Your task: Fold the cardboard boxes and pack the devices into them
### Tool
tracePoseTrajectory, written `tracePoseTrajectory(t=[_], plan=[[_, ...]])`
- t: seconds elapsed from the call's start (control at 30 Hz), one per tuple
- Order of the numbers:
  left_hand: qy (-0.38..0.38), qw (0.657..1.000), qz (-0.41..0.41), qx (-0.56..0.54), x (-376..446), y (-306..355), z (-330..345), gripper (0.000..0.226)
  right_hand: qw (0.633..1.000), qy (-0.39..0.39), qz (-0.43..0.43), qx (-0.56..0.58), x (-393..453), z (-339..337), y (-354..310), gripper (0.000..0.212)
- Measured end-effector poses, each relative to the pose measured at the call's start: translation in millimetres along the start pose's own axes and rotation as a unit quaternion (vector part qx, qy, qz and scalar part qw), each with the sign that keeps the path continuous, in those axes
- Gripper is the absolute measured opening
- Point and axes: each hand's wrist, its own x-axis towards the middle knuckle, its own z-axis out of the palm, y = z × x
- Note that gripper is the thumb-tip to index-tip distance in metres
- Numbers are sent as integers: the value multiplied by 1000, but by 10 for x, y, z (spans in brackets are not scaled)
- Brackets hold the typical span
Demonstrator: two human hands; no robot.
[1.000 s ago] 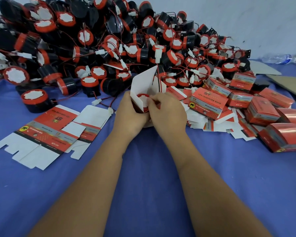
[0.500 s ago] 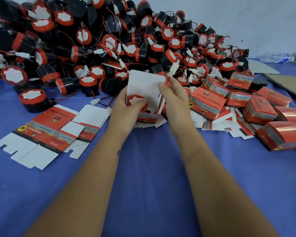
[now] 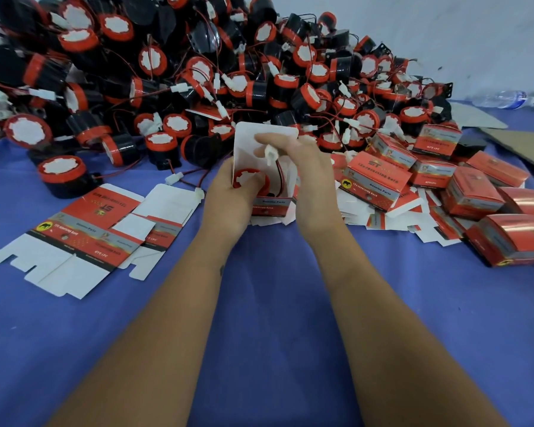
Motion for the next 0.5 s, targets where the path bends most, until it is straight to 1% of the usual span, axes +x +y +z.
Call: tracePoseTrajectory(t=[0.03,0.07,0.13,0.17,0.27,0.33,0.37,0.43,0.5], plan=[[0,1000,2,2,2,-8,7,28,999,13,-12,-47,2,9,27,27],[0,1000,3,6,6,-11,15,28,993,31,-42,-108,8,12,56,22],[0,1000,4,9,5,-8,33,28,969,55,-108,-216,29,-3,140,15],[-1,1000,5,6,0,1,41,29,960,58,-121,-247,39,-14,180,15],[-3,1000,3,9,-26,40,51,33,937,54,-130,-319,39,-57,256,24],[0,1000,0,9,-40,54,59,29,907,61,-181,-376,18,-79,280,26],[6,1000,-1,10,-40,57,65,26,890,61,-204,-402,15,-85,287,25],[19,1000,-3,16,-40,62,75,19,869,47,-215,-444,16,-86,302,20],[29,1000,-1,11,-45,66,83,15,865,51,-200,-458,26,-86,317,15]])
